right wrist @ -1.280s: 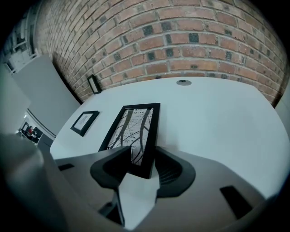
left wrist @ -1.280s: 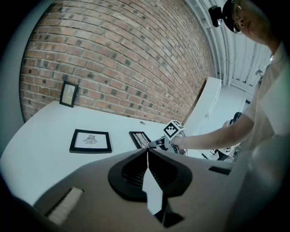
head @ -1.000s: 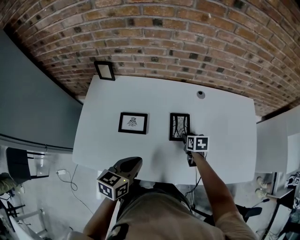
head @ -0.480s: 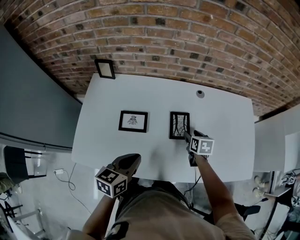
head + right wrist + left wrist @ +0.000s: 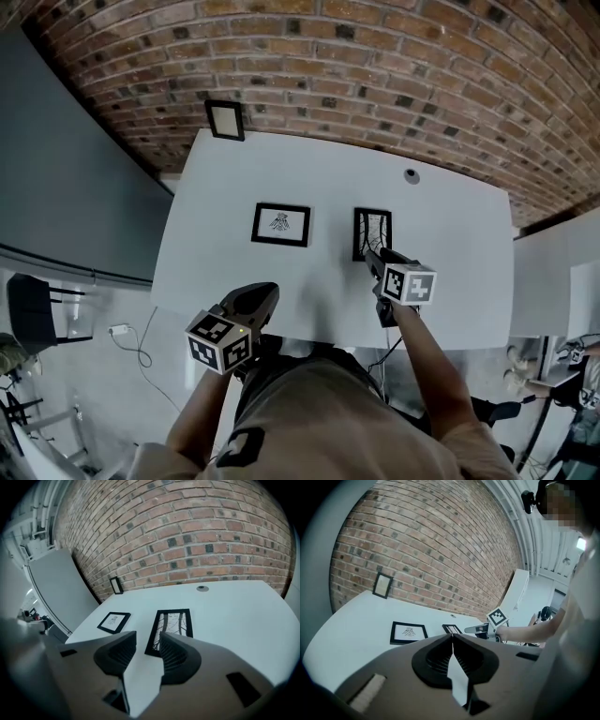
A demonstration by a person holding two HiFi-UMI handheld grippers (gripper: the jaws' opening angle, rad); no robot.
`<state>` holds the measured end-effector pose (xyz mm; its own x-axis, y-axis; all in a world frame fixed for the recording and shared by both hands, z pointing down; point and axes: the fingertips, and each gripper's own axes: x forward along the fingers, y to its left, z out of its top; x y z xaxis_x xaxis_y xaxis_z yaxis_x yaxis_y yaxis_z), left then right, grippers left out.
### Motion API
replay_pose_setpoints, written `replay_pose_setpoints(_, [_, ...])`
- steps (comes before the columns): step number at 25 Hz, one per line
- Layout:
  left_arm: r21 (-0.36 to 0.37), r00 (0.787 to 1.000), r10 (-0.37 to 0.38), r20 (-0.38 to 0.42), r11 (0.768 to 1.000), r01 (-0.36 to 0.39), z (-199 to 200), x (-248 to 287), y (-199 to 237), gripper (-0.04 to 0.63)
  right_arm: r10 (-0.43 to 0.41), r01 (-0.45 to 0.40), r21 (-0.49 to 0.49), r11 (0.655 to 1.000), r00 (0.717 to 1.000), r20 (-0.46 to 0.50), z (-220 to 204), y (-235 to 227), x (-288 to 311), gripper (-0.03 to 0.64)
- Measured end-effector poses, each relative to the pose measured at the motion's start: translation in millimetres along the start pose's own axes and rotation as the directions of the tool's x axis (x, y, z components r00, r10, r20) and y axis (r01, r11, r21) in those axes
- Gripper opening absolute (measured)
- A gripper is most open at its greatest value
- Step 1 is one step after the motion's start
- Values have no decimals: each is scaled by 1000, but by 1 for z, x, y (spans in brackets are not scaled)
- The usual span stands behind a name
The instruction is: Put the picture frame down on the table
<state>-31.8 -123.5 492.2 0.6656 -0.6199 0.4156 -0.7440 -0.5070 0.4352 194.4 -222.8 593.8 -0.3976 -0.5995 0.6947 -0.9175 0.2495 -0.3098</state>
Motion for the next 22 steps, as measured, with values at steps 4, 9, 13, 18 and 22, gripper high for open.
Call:
replay_pose_setpoints(4, [4, 1000, 12, 20, 1000, -13, 2, -16, 14, 9, 35, -35, 0, 999, 999, -2, -5, 31, -7, 40])
replay_pose_setpoints(9, [4, 998, 30, 48, 1000, -30, 6, -38, 33, 9, 125, -125, 30, 992, 992, -19, -18, 76, -11, 20])
replay_pose_setpoints(13, [11, 997, 38, 63, 999, -38, 9, -55, 43, 9, 181, -180, 89, 980, 984, -1, -21, 109, -17, 19])
replay_pose_setpoints(18, [16, 997, 34, 65, 999, -35, 5, -74, 56, 9, 280, -281, 124, 952, 960, 26, -23, 158, -26, 20])
replay_pose_setpoints(22, [22, 998, 11, 58, 1000, -13, 0, -80, 57, 9, 344, -347, 119, 930, 938, 50, -21, 190, -32, 20])
